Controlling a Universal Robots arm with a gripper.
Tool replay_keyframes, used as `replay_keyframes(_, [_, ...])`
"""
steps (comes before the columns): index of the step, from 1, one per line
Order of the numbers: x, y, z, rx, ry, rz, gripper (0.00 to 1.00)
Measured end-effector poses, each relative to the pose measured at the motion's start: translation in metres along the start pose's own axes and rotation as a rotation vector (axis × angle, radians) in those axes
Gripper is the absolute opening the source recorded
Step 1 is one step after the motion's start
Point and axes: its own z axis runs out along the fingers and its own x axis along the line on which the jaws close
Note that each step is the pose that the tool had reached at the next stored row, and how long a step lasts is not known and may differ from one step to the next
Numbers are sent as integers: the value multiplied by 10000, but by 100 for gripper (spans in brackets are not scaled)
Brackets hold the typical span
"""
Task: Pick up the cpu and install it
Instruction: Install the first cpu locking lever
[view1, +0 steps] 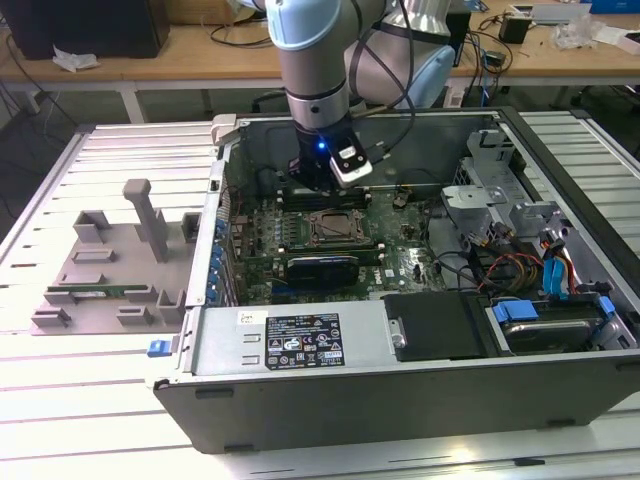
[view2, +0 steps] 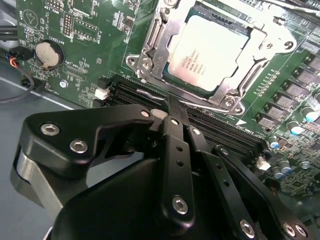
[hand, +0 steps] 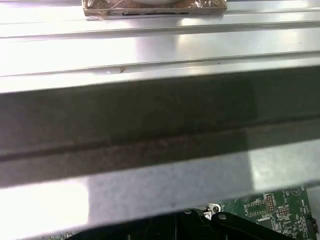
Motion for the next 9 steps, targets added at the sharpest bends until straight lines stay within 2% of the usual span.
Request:
replay_keyframes(1, [1, -1, 7, 9, -29, 73, 11])
replay_keyframes(3, [8, -6, 48, 48, -207, 453, 11])
replay_keyframes(5, [12, -11, 76, 73, -308, 663, 11])
replay_keyframes(7, [14, -13, 88, 92, -345, 805, 11])
replay_keyframes(9, [5, -12, 93, 89, -349, 836, 11])
